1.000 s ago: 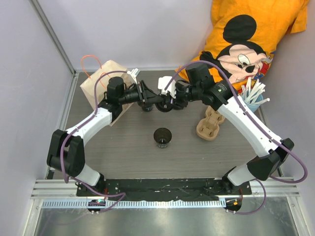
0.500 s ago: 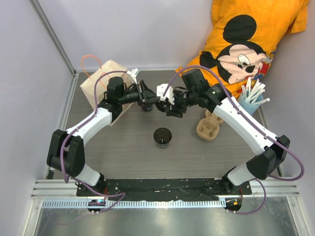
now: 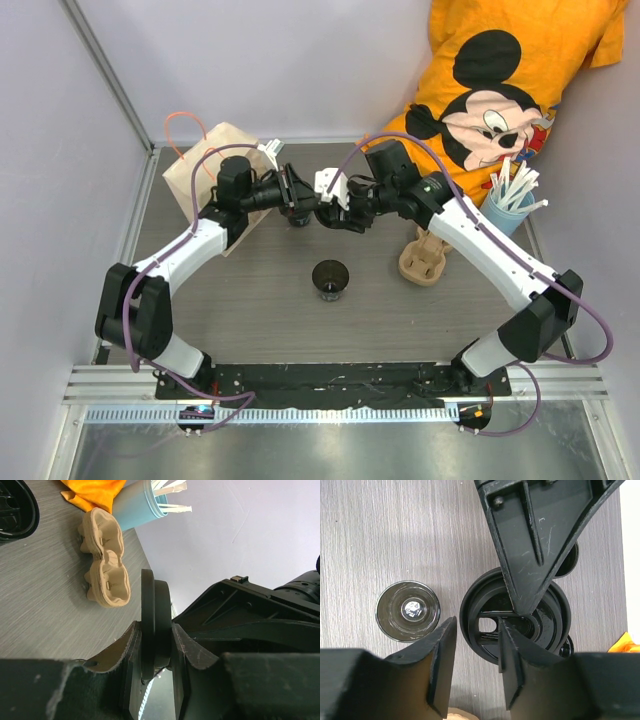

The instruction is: Pack the takeout coffee

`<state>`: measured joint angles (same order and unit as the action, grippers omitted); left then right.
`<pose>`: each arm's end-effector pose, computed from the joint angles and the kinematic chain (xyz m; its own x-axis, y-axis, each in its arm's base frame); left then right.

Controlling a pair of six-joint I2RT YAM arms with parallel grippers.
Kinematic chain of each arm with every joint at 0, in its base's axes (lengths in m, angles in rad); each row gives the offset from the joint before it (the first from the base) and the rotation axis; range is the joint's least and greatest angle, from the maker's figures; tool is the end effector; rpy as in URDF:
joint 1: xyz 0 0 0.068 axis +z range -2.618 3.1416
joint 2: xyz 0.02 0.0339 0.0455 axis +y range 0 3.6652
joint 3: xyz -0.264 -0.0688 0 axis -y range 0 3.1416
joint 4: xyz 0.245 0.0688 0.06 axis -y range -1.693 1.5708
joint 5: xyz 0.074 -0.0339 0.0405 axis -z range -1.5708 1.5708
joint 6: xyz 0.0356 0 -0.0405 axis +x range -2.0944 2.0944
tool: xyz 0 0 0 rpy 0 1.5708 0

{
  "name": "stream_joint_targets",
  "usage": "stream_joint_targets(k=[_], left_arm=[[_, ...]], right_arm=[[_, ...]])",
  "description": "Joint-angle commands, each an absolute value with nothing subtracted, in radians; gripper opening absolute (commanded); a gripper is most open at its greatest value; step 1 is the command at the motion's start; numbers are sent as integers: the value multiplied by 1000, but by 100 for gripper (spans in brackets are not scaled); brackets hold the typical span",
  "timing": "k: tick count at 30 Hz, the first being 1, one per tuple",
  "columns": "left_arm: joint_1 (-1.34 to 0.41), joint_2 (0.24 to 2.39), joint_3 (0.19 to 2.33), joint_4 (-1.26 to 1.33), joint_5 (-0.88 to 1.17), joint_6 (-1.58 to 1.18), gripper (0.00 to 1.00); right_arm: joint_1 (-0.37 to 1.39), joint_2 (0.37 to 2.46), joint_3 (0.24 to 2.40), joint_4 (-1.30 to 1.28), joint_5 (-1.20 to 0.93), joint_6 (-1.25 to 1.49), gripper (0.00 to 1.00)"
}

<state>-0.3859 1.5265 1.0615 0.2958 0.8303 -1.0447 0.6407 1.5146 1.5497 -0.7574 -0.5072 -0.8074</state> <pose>0.3151 -0.1564 0.3045 -0.8809 -0.2719 -0.3875 0.3311 0.2312 -0.9148 0.2516 0.2092 0.3761 0.2222 -0.6221 -0.7507 -0.9462 0.0484 -0.3201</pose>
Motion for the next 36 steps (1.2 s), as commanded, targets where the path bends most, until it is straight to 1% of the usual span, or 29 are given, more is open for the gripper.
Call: stream_joint_targets(k=[1,4,6,7,11,14,20,23,24,25,29,36], left_arm=[[-388,1505,1074,333,853,-1060,11],[-388,1503,1075,330,851,-1060,12],[-390,1505,1077,327,850,-1060,12],[-388,1506,1077,327,850,-1060,13],[-388,1509,1085,318,842,-1062,14],[-388,1509,1081,318,839,-1062,13],[-390,1506,1080,319,839,-1065,13],[-388,1506,1078,324,844,-1066,13],[-388,1505,1077,325,842,-1066,13],[-388,1505,1078,325,842,-1068,13],[-379,1502,1066,345,845,-1084,13],[-357,1494,1048,390,841,-1121,13]], right_arm=[[652,1529,1534,-707,-506,-795,40],[653,1523,1526,-712,-502,-796,36],[660,1508,1520,-721,-499,-801,35],[663,1503,1513,-724,-494,-807,33],[676,1479,1485,-727,-466,-810,35],[686,1460,1459,-695,-451,-792,34],[687,1468,1456,-638,-407,-762,26],[687,1474,1453,-627,-399,-764,20],[687,1476,1453,-624,-399,-764,14],[687,1476,1453,-623,-402,-765,11],[687,1465,1450,-618,-408,-761,2],[687,1447,1459,-620,-429,-741,1]])
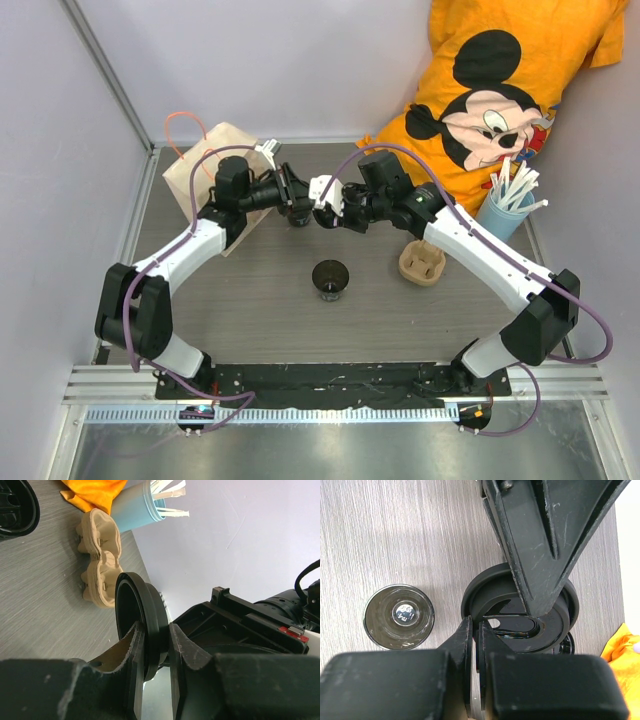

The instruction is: Pack the takeout coffee

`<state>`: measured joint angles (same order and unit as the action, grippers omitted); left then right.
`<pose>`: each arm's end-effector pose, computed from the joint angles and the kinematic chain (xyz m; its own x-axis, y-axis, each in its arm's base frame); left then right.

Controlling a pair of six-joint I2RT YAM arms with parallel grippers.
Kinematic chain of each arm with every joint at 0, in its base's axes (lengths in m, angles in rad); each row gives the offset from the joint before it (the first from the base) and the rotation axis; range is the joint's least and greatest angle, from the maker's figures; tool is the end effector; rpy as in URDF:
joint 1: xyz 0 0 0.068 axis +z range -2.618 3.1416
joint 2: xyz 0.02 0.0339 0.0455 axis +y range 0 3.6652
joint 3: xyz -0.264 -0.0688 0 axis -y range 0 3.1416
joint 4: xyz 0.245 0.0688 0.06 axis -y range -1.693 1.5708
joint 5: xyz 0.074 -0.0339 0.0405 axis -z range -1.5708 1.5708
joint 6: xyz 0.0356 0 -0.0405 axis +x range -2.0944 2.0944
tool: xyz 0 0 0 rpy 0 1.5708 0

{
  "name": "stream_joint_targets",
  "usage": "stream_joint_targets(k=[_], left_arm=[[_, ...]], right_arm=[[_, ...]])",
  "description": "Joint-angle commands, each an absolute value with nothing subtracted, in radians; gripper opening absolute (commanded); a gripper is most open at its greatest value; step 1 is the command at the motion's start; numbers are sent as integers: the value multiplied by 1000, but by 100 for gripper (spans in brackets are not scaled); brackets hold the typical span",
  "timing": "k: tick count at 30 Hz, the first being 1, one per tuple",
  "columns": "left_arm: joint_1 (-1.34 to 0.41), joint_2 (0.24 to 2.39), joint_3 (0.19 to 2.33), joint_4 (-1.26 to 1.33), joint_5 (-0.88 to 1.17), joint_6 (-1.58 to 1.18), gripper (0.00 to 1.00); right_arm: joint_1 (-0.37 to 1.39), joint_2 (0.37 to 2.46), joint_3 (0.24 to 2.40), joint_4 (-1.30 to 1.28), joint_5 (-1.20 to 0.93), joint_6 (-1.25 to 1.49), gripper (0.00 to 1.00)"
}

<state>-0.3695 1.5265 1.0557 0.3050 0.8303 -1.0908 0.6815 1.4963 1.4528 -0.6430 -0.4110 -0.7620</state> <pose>0.3174 -0.1511 0.3034 -0.8893 -0.2973 -0.3474 0.2895 0.2220 -0.9311 0.2475 0.2191 0.3585 0.2082 -0.6460 -0.7344 -0.9313 0.0986 -0.3508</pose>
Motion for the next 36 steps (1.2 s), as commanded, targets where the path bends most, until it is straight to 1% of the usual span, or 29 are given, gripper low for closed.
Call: stream_joint_targets(k=[1,4,6,7,9,10,11,13,18,19,21,24,26,28,29,30,32,33,36], left_arm=[[-357,1494,1048,391,841,-1121,13],[-351,1490,1043,391,839,-1121,15],[-344,1486,1040,391,839,-1120,28],[-341,1483,1042,391,841,-1120,37],[-330,1480,1043,391,847,-1117,46],[-324,1479,1046,393,850,-1114,55],[-321,1476,1046,393,850,-1112,59],[-315,1474,1049,391,853,-1111,65],[-296,1460,1077,384,893,-1082,74],[-279,1460,1091,355,914,-1062,79],[-255,1460,1156,243,985,-974,84],[-206,1457,1230,108,1061,-844,88],[-180,1434,1244,52,1084,-778,88],[-163,1402,1232,3,1086,-654,89],[-160,1384,1224,-53,1082,-579,90],[-158,1341,1224,-157,1054,-445,91],[-160,1296,1210,-256,1054,-320,91],[-160,1258,1210,-303,1060,-185,92],[-161,1217,1233,-510,1057,-1,91]], right_arm=[[687,1447,1460,-620,-430,-738,1],[687,1445,1471,-627,-433,-729,1],[687,1448,1491,-643,-423,-726,1],[686,1451,1502,-662,-417,-724,1],[687,1448,1528,-681,-400,-726,1],[687,1447,1535,-695,-394,-727,1],[687,1447,1551,-704,-391,-727,1],[686,1444,1560,-724,-391,-724,1],[689,1436,1574,-776,-402,-727,1],[689,1437,1584,-813,-399,-732,1],[690,1445,1601,-883,-388,-750,1],[693,1451,1631,-957,-380,-759,1],[696,1459,1644,-980,-370,-747,1],[703,1469,1658,-1011,-358,-730,1],[706,1483,1664,-1022,-353,-723,1],[707,1489,1669,-1037,-348,-704,1],[713,1506,1674,-1045,-341,-686,1],[715,1512,1674,-1048,-341,-661,1],[738,1546,1686,-1066,-324,-621,1]])
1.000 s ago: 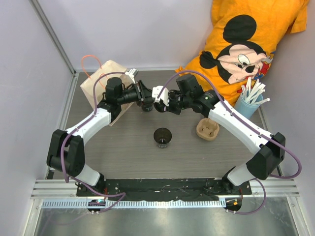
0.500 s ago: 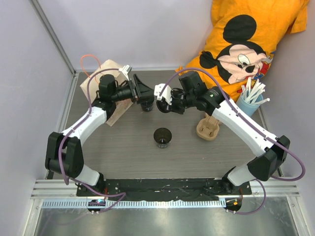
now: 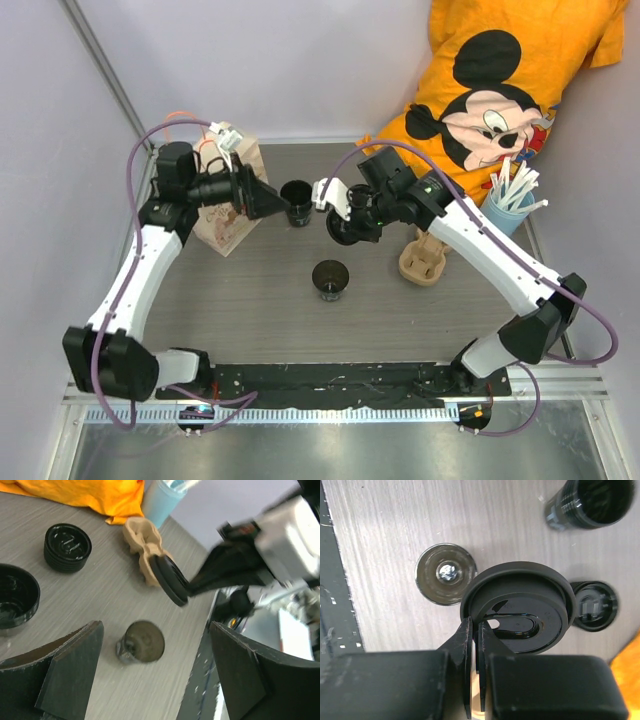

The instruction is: Pack the takeout coffee

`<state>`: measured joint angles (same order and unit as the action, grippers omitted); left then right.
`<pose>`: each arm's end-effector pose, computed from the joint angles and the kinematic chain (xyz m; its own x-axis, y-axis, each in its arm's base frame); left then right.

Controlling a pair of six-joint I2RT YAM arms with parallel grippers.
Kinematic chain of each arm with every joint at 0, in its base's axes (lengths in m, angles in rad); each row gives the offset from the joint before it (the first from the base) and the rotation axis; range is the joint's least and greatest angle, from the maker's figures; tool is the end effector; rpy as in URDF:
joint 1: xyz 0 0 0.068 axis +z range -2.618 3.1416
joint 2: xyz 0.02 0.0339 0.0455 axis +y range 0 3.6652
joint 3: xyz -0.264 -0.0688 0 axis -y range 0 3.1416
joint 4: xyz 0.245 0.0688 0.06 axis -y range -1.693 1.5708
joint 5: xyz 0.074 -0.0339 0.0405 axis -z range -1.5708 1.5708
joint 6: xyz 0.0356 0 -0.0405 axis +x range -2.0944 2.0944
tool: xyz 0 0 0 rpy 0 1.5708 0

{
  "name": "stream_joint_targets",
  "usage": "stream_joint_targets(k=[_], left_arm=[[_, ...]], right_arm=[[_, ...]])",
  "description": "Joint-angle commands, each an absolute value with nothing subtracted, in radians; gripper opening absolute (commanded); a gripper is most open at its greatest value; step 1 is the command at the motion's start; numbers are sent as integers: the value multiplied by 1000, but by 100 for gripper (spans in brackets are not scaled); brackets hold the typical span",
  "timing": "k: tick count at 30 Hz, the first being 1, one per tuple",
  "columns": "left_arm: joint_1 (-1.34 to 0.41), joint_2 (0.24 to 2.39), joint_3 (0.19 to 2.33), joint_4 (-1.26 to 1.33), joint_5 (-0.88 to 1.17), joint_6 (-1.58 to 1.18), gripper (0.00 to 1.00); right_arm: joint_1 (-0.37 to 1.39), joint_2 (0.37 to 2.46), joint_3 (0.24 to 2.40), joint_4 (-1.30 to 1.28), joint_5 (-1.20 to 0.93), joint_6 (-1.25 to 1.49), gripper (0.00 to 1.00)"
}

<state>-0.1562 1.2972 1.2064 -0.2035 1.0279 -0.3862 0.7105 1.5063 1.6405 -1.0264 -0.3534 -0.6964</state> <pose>0.2783 -0.0747 0.3784 -0.6006 -0.1024 -0.7930 0.7163 0.3717 -0.5905 0.2233 0.2084 0.3856 0.0455 -0.7548 -0.6544 -0.9743 0.1112 -0.1960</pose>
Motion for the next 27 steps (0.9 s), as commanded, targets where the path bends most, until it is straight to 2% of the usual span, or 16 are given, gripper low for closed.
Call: stream_joint_targets(k=[1,5,13,15,22,27], left_arm=[[-164,1210,1239,-550,1039,88,92],[-167,1187,1209,-681,1054,95,92],[-183,1120,973,-666,1101,87,89],[-184,1089,942,-681,1100,153,89],[-184,1049,950,-1013,1069,581,88],[-184,1014,940,-1094,1020,712,79]], right_arm=[[747,1560,1690,-1069,-316,-612,1],[802,1591,1655,-1060,-258,-580,1],[818,1594,1563,-968,-235,-511,1],[824,1608,1562,-968,-253,-485,1],[862,1680,1586,-979,-235,-440,1],[893,1733,1615,-1037,-221,-431,1]])
